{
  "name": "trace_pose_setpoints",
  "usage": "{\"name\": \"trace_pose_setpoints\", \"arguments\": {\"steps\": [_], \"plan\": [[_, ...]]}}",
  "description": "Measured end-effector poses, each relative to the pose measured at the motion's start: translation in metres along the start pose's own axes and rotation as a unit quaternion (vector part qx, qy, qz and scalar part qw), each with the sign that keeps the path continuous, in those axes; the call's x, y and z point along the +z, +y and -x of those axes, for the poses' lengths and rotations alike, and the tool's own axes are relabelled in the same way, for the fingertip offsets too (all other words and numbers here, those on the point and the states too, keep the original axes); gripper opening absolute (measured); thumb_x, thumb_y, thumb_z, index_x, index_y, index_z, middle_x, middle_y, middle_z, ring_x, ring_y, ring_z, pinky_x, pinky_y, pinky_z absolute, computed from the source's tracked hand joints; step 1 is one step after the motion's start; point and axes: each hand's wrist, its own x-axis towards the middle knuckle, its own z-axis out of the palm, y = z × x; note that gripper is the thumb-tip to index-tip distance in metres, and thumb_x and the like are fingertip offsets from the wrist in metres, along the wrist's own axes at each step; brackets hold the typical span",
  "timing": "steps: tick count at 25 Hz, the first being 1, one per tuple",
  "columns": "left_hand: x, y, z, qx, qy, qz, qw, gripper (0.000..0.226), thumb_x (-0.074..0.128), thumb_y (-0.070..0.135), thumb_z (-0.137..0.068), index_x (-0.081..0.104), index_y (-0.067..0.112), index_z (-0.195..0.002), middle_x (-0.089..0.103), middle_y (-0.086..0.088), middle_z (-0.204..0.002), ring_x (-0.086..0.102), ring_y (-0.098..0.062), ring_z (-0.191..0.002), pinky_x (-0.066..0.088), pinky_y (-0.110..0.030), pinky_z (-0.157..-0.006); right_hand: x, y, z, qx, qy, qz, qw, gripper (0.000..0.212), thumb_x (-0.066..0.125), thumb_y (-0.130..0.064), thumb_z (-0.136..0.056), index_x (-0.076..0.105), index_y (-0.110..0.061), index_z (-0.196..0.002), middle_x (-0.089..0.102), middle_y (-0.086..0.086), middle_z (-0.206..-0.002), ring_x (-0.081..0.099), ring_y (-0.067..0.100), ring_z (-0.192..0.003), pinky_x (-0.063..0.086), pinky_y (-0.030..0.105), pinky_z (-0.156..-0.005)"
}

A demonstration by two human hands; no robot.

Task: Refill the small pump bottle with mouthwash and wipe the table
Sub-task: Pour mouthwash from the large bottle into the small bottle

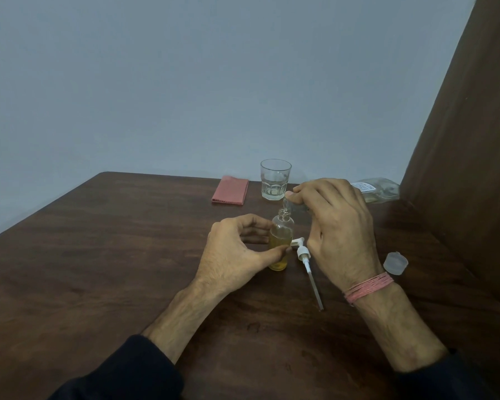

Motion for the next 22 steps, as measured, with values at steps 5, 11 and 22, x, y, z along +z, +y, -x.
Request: {"name": "trace_pose_setpoints", "arguments": {"steps": [5, 11, 22], "plan": [[0.0002, -0.0002, 0.0001, 0.003, 0.000, -0.001, 1.000, 0.044, 0.109, 0.044, -0.075, 0.085, 0.035, -0.111, 0.088, 0.022, -0.106, 0.084, 0.005, -0.102, 0.070, -0.024, -0.094, -0.0005, -0.0002, 0.0001, -0.002, 0.006, 0.001, 1.000, 0.056, 0.068, 0.016, -0.073, 0.076, -0.018, -0.117, 0.074, -0.002, -0.117, 0.063, 0.028, -0.116, 0.042, 0.037, -0.102], [0.0002, 0.0002, -0.0003, -0.001, 0.000, -0.003, 1.000, 0.045, 0.109, 0.047, -0.075, 0.085, 0.037, -0.111, 0.088, 0.024, -0.105, 0.084, 0.006, -0.100, 0.070, -0.022, -0.092, -0.0007, -0.0009, 0.0002, 0.003, 0.002, 0.002, 1.000, 0.054, 0.065, 0.014, -0.075, 0.075, -0.019, -0.118, 0.074, -0.003, -0.118, 0.062, 0.027, -0.117, 0.041, 0.037, -0.103], [0.0008, 0.0019, 0.0006, -0.005, 0.005, 0.000, 1.000, 0.043, 0.109, 0.040, -0.076, 0.086, 0.034, -0.111, 0.089, 0.019, -0.104, 0.086, 0.002, -0.100, 0.072, -0.032, -0.095, 0.0006, 0.0000, -0.0002, 0.006, -0.001, 0.000, 1.000, 0.058, 0.070, 0.017, -0.074, 0.075, -0.020, -0.119, 0.073, -0.005, -0.118, 0.062, 0.025, -0.117, 0.040, 0.034, -0.102]]}}
